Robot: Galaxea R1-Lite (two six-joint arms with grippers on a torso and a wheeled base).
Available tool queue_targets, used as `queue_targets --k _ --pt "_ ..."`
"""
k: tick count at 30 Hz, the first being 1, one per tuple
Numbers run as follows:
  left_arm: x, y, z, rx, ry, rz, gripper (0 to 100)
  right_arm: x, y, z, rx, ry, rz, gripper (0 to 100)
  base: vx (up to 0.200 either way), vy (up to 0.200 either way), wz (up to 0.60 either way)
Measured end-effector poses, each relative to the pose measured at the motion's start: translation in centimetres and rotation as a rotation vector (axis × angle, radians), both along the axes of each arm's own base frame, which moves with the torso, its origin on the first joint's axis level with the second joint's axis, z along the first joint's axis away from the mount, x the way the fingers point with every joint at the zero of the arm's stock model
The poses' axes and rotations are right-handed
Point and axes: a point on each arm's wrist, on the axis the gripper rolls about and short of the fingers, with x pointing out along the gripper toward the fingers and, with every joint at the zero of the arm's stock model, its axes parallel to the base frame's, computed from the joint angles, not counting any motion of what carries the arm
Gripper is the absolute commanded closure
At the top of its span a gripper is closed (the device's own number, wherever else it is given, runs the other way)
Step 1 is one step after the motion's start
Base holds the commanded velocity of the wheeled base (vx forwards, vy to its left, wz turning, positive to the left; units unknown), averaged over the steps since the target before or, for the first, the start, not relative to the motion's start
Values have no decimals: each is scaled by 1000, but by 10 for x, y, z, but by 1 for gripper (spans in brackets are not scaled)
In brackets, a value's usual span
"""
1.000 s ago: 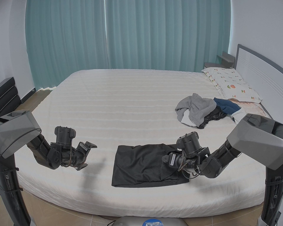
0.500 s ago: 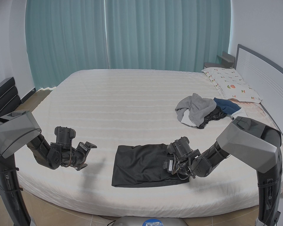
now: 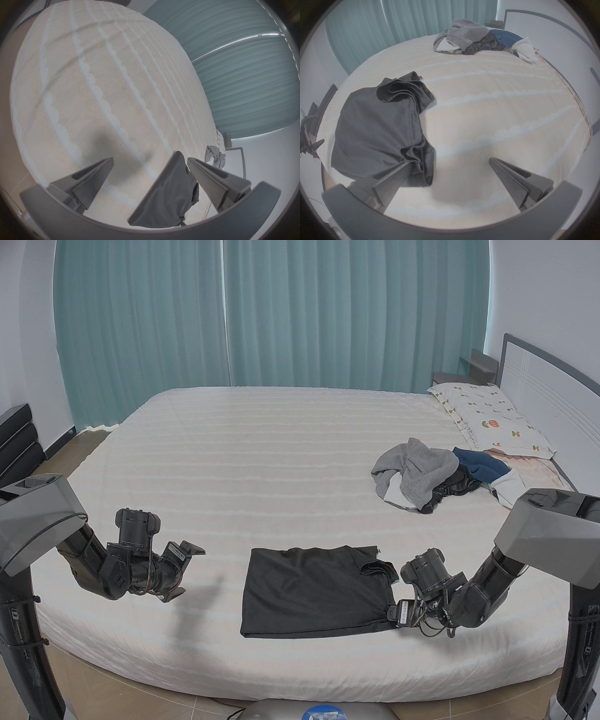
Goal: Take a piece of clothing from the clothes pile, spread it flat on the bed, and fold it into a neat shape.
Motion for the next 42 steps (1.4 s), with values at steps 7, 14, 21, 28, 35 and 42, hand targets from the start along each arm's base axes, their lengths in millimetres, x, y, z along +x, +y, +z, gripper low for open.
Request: queue_targets --k 7,14,21,28,35,42 --pt "0 0 0 0 0 0 0 -13 -16 15 161 -73 27 0 0 0 0" --pt "0 0 0 0 0 0 0 -5 -26 35 369 -163 -6 0 0 0 0" --pt "0 0 0 3 0 2 0 17 -22 57 545 -222 2 0 0 0 0" --pt "0 -1 -1 5 2 2 0 37 2 46 604 -208 27 0 0 0 0" --pt "0 -2 -2 8 5 1 0 53 30 34 625 -175 83 0 0 0 0" --pt "0 -3 -3 10 7 -1 0 71 45 27 631 -166 97 0 0 0 0"
